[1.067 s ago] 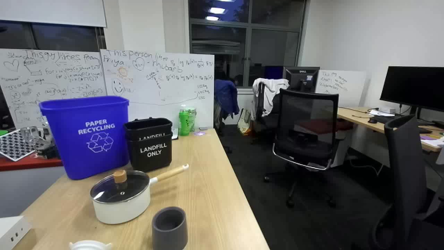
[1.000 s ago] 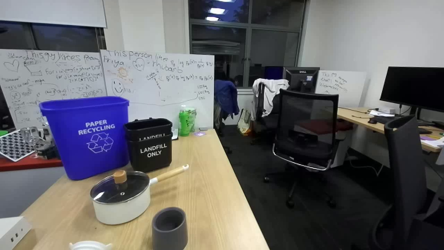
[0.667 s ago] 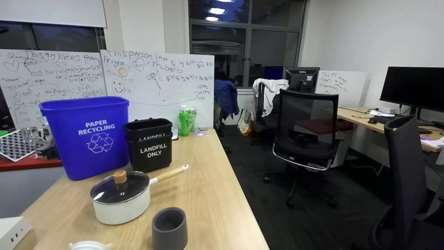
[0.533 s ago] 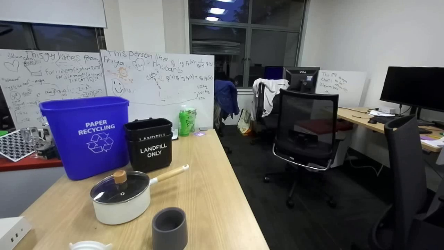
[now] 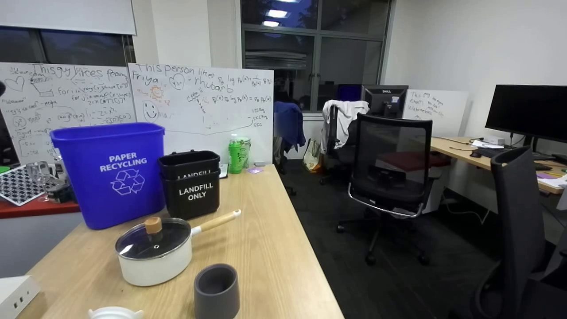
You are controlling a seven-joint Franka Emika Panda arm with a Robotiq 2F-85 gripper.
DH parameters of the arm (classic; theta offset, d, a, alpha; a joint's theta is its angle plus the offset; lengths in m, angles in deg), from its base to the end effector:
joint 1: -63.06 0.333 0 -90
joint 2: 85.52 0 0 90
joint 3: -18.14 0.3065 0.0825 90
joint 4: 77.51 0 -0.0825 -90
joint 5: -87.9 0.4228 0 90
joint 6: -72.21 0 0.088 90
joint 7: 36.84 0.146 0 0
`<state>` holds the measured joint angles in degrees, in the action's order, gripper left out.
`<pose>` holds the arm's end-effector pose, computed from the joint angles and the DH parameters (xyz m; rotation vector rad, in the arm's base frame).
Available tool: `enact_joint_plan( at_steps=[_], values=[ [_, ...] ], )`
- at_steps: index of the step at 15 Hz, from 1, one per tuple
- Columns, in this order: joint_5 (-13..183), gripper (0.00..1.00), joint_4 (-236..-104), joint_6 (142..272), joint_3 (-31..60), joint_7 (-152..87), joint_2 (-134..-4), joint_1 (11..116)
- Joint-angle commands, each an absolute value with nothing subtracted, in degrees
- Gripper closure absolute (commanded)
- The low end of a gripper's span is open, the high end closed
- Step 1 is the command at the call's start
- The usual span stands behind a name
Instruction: Pick up the white object and put in the gray thing
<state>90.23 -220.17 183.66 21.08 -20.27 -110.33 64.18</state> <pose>0.4286 0.0333 0.3661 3.1093 -0.3769 -0.1771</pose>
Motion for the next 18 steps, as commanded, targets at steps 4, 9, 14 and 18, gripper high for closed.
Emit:
enact_joint_plan(
  at_steps=[4, 9, 14, 18],
  values=[
    [89.73, 0.00, -223.71, 185.69, 23.40, -14.97, -109.90, 63.53],
    [89.71, 0.00, -223.66, 185.86, 23.39, -14.84, -109.92, 63.33],
    [89.71, 0.00, -223.66, 185.90, 23.39, -14.84, -109.92, 63.33],
    [89.71, 0.00, -223.66, 185.91, 23.39, -14.84, -109.92, 63.33]
  ],
)
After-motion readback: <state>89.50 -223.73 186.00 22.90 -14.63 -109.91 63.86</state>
